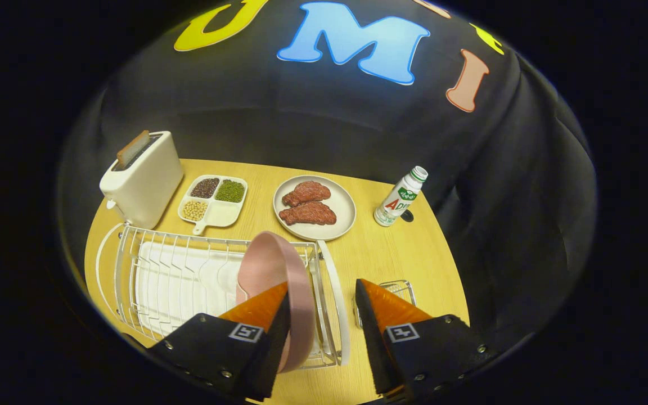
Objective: Take the plate from the dish rack, then take the spoon from the basket and place it into the plate.
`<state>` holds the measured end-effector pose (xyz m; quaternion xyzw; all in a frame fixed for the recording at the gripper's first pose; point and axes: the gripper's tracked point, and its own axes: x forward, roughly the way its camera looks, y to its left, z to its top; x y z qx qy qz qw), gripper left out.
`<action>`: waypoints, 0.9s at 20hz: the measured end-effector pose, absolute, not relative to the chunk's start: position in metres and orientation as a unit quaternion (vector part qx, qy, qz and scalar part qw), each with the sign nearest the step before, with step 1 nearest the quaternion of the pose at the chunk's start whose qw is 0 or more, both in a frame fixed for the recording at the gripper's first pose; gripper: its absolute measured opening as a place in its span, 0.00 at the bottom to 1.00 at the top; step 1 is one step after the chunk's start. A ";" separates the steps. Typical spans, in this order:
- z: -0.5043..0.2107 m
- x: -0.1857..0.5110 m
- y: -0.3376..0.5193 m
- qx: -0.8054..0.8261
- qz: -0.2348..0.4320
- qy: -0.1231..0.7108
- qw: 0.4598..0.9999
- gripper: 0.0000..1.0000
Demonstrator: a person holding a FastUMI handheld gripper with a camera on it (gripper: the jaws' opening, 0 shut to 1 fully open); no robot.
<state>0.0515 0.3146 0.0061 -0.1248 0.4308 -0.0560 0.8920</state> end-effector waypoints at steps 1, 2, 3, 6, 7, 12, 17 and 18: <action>0.003 0.052 0.313 -0.123 -0.059 0.436 0.890 0.55; 0.001 0.053 0.317 -0.114 -0.056 0.440 0.889 0.49; 0.001 0.053 0.322 -0.104 -0.050 0.442 0.890 0.35; -0.003 0.055 0.325 -0.120 -0.042 0.443 0.887 0.14; -0.005 0.056 0.324 -0.126 -0.039 0.448 0.884 0.14; 0.004 0.055 0.328 -0.137 -0.042 0.453 0.880 0.05; 0.020 0.058 0.329 -0.164 -0.042 0.449 0.877 0.04; 0.020 0.059 0.329 -0.173 -0.040 0.449 0.876 0.05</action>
